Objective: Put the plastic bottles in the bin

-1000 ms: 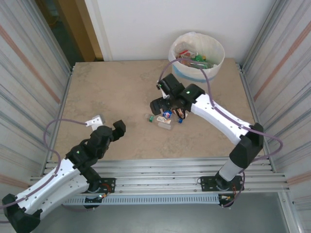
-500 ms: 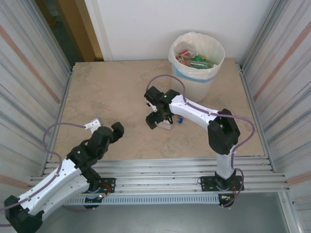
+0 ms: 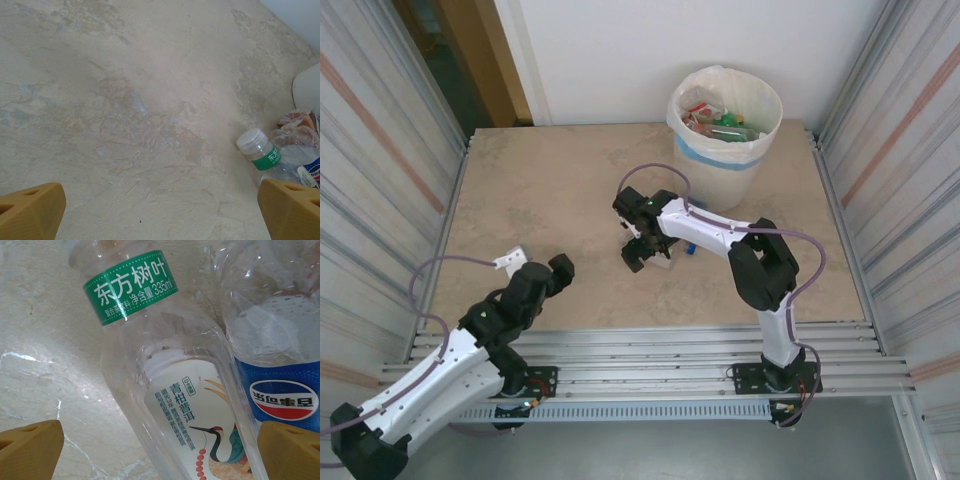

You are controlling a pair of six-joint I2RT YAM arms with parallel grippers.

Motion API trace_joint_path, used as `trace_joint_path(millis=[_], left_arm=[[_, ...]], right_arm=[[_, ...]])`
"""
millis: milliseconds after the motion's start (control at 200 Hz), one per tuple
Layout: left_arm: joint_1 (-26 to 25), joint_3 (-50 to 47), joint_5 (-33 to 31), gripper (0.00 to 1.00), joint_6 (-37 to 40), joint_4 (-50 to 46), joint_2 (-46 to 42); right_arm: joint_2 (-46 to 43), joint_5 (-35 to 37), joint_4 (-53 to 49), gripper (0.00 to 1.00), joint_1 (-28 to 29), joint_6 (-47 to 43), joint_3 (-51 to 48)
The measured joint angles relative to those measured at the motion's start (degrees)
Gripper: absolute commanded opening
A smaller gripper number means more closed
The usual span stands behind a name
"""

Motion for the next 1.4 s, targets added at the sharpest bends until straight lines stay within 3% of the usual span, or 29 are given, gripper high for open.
trace_joint_path(millis=[666,1122,1398], left_arm=[[0.9,0.0,1.0,0.99,-0.1,0.0,0.0],[1.5,0.0,1.1,0.99,-0.1,0.0,0.0],[1.8,0.0,1.0,0.99,-0.1,-0.2,-0.8]], right_arm=[[5.5,-3.8,0.6,0.85,2.1,0.2,3.9],[9.6,-6.8,1.6,0.48,2.1,1.5,7.8],[8.9,-8.1,1.6,0.39,3.0,1.9,7.8]])
